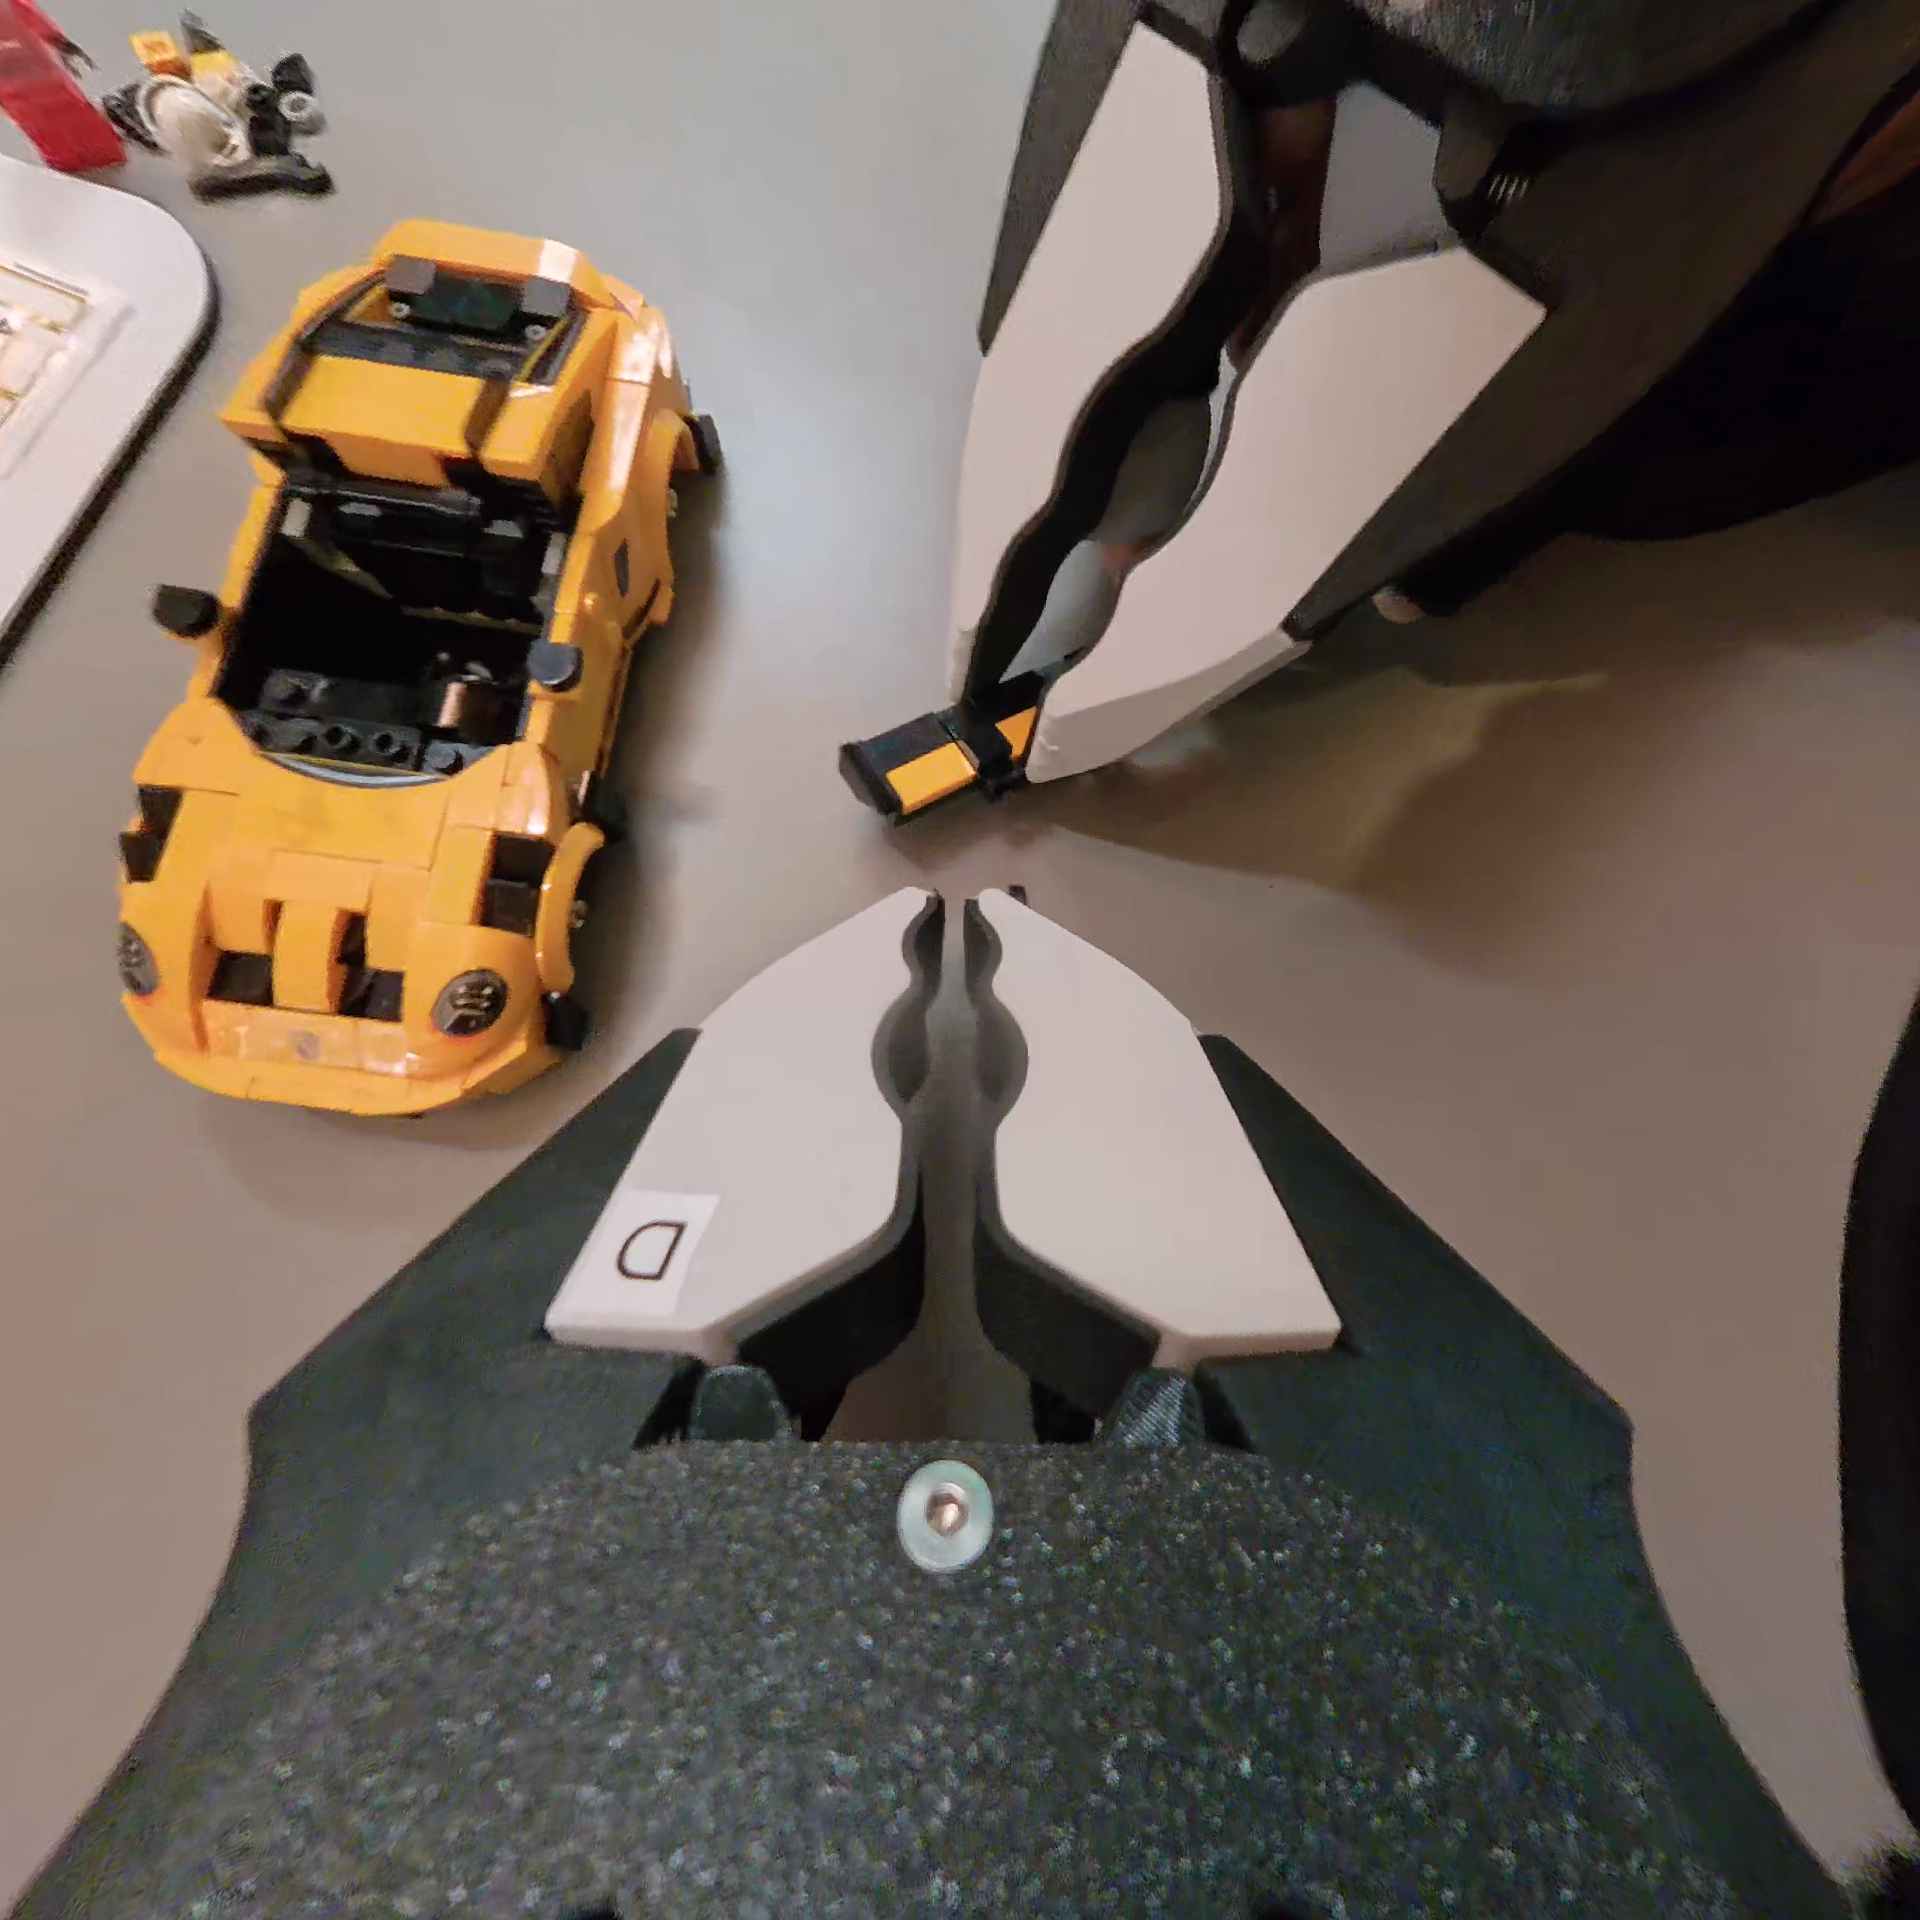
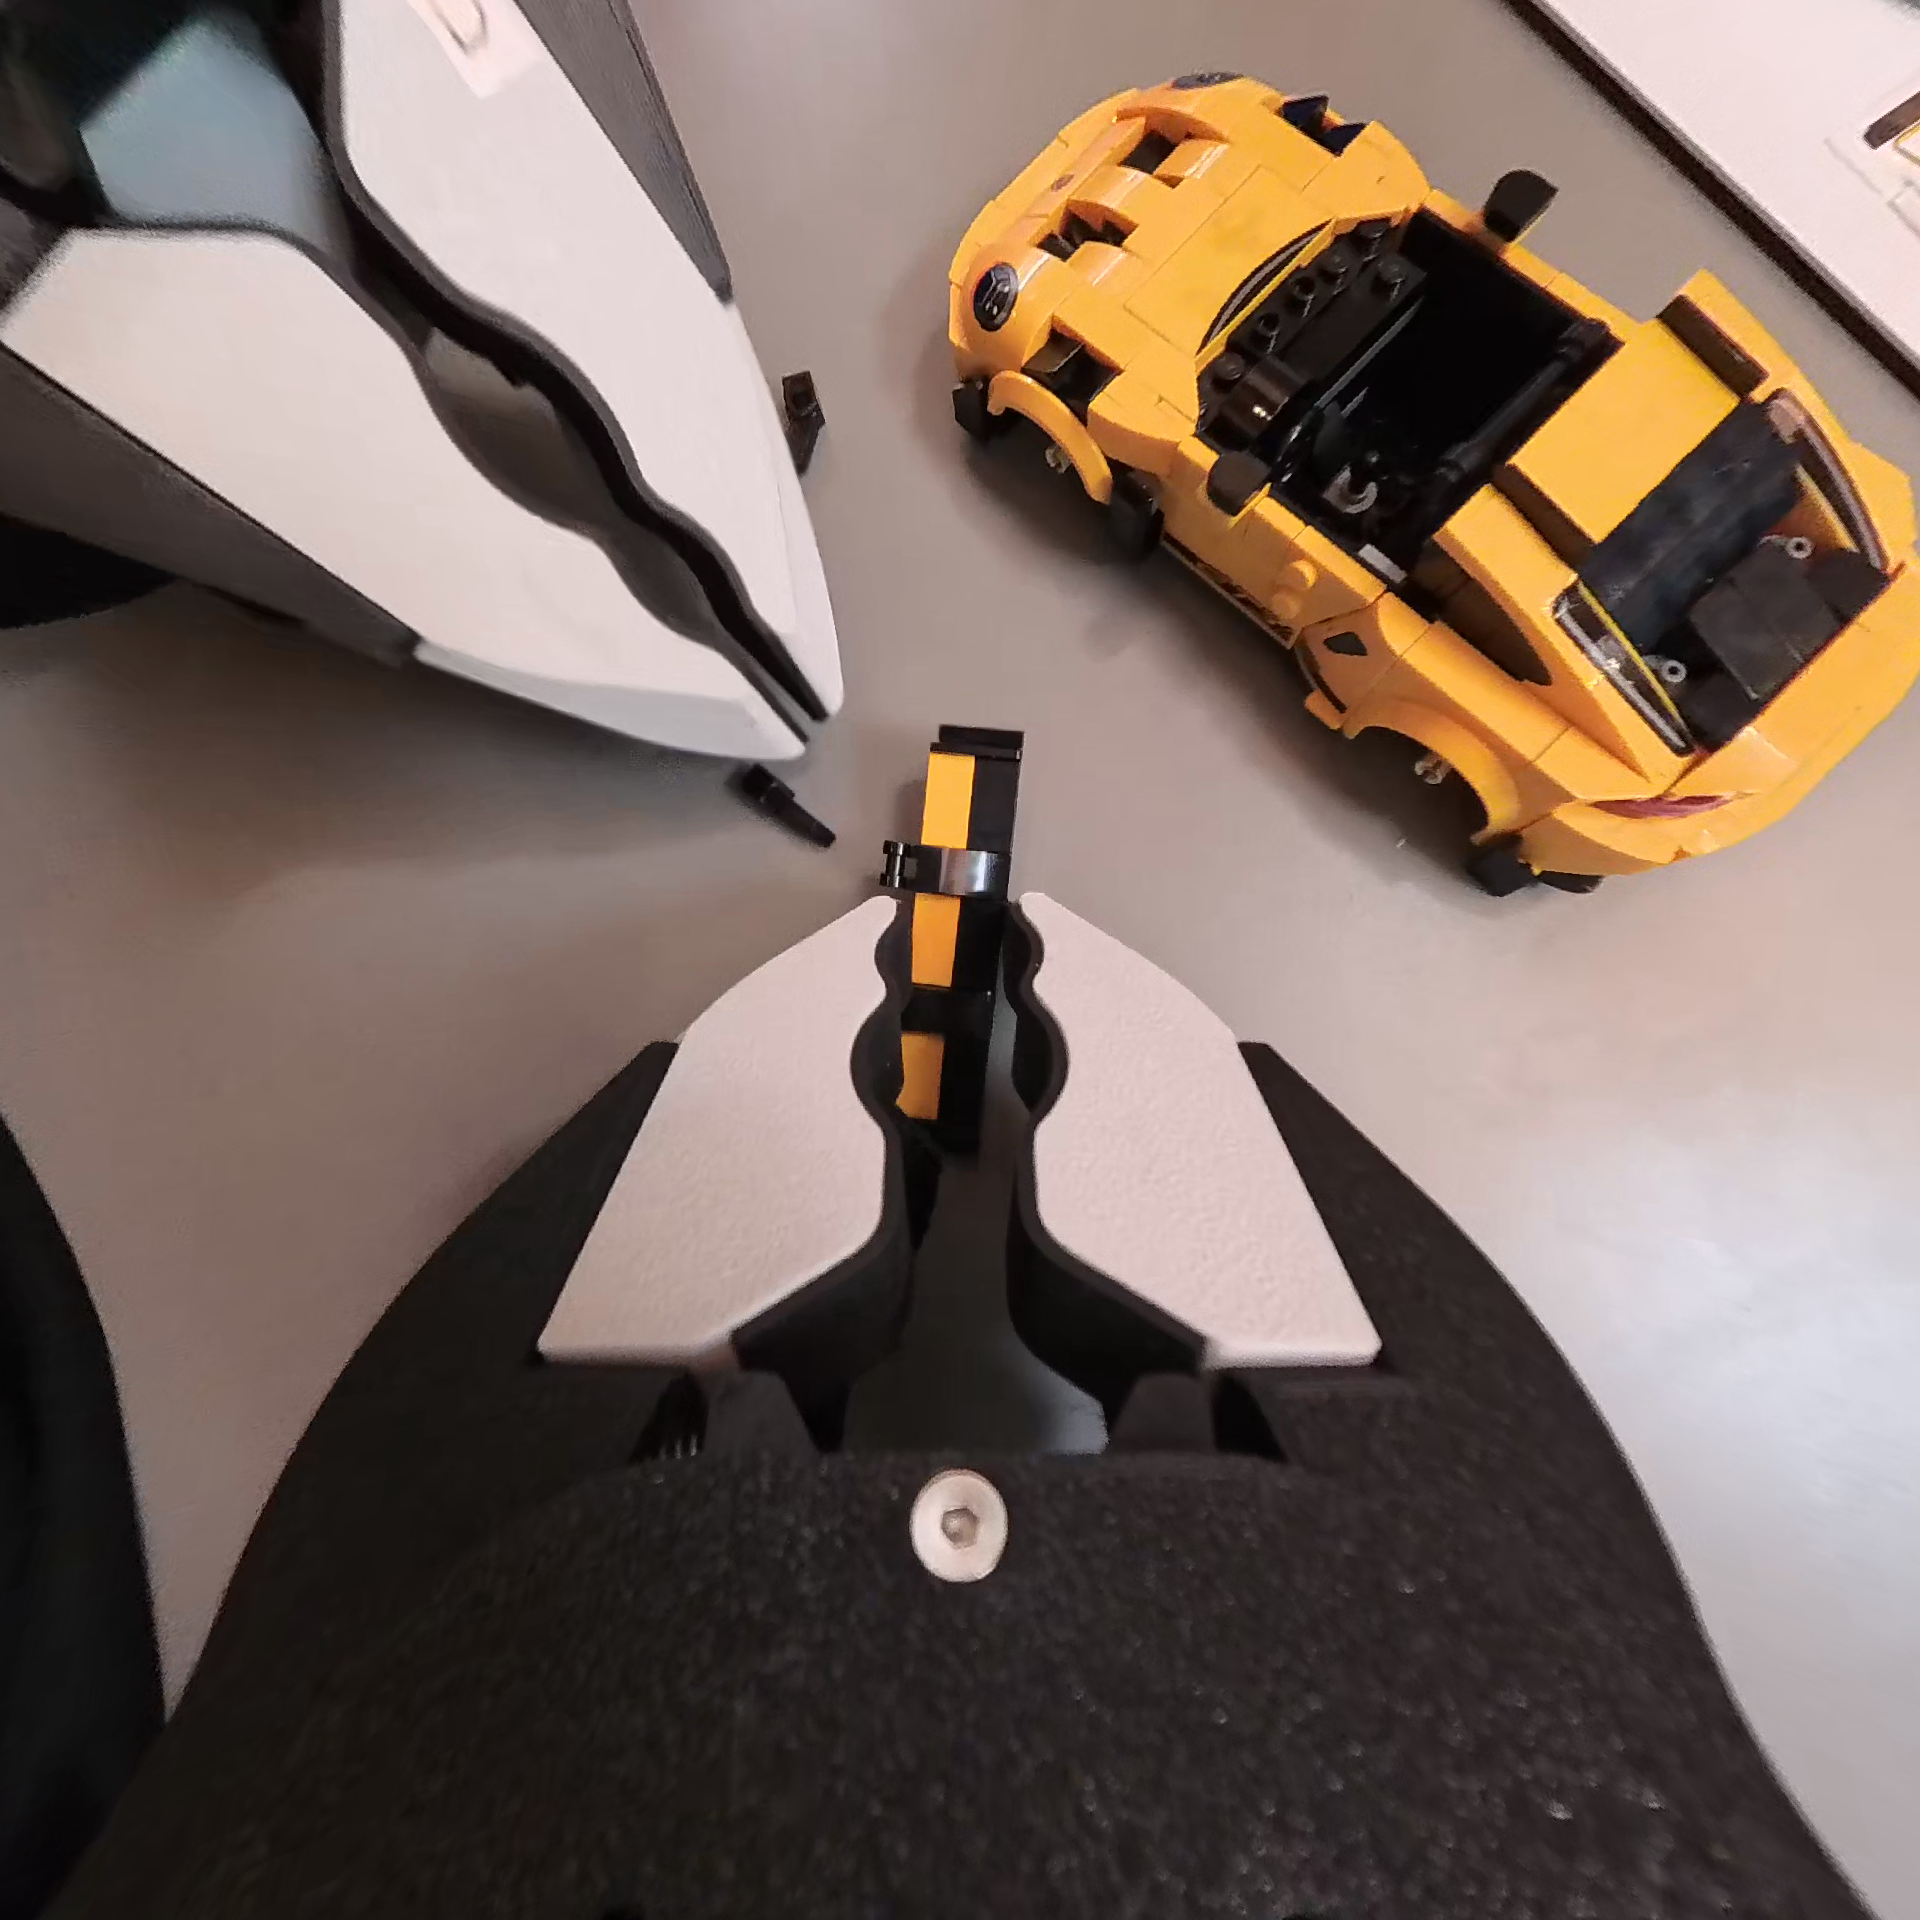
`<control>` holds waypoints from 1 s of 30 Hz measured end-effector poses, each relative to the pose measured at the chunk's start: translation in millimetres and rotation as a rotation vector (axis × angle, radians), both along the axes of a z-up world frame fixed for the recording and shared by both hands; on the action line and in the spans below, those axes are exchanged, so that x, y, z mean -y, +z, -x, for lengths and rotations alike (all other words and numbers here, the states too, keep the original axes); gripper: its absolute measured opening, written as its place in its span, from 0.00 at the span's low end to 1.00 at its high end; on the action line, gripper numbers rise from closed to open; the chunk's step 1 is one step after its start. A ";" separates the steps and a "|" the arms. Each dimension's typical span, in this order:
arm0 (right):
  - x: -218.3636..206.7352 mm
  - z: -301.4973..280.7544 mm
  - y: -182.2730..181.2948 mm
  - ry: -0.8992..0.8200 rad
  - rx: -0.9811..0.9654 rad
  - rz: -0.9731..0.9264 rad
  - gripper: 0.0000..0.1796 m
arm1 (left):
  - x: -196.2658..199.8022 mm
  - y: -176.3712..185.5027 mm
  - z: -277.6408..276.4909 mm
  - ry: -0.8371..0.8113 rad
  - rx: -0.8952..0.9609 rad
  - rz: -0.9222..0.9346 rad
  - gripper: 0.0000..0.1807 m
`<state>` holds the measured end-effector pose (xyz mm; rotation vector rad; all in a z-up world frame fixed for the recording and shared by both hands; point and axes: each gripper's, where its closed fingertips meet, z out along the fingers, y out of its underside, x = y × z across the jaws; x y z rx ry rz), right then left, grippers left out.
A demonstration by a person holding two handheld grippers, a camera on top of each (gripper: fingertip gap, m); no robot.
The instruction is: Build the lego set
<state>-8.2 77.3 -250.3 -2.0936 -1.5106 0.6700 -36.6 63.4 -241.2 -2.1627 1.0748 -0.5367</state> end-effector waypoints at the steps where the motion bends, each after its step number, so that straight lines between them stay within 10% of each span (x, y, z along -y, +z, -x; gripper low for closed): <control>1: -0.1 -0.1 -0.5 0.000 0.005 -0.002 0.09 | 1.5 1.5 1.9 0.005 0.011 0.015 0.03; 30: 7.3 4.8 -5.6 0.007 0.083 -0.026 0.09 | 6.5 -10.2 -12.0 0.101 -0.115 0.057 0.03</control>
